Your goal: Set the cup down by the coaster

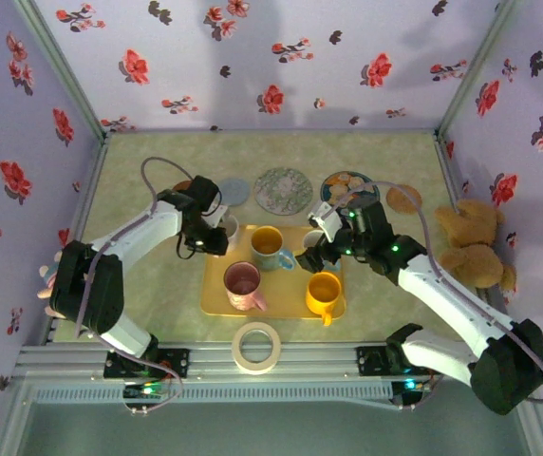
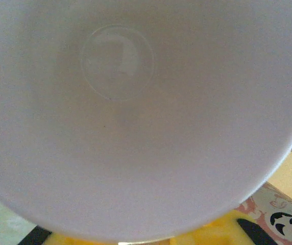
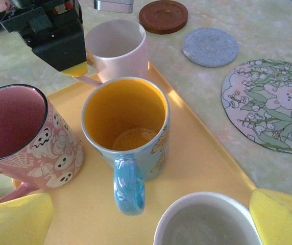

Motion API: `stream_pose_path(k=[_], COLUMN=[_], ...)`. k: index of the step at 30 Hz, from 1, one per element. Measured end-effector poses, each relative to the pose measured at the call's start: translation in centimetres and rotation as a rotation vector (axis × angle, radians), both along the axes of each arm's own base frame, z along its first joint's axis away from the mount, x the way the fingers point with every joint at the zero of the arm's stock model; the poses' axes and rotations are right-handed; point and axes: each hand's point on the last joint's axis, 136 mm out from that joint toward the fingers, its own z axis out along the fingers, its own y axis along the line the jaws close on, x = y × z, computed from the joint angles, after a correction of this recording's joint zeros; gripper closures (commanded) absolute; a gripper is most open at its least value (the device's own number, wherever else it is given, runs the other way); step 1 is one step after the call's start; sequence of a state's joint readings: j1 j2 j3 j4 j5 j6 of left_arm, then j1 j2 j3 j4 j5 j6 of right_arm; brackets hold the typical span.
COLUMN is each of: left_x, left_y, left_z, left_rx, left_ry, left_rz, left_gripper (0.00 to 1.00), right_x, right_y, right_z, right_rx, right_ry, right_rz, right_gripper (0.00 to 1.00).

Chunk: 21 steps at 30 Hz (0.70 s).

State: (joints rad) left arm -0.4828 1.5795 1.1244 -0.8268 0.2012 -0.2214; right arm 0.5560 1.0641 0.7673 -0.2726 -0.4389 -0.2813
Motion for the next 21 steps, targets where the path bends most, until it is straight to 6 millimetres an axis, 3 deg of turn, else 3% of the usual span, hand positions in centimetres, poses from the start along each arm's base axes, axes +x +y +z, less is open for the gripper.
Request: stream_pose_path(k=[4,8,21], left_x=[0.1,0.2,1.4], left_y=[0.2,0.3,0.6], left_z=[0.1,0.2,1.5], left_rx=[0.011,0.022,0.048], left_ry=[-0.005,-0.009,-0.065], left_rz=[0.002,0.004,0.005], left_gripper=[0.86,0.97,1.0], right_x=[0.1,0.2,1.0], right_y=[0.1,0.1,0.2], right_z=[0.1,0.1,0.9], right_rx=[0.004,0.005,0.02], right_ry=[-0.006,-0.009,-0.053], right_rz=[0.001,0.0,-0.021], right_gripper=[0.0,0.0,0.0])
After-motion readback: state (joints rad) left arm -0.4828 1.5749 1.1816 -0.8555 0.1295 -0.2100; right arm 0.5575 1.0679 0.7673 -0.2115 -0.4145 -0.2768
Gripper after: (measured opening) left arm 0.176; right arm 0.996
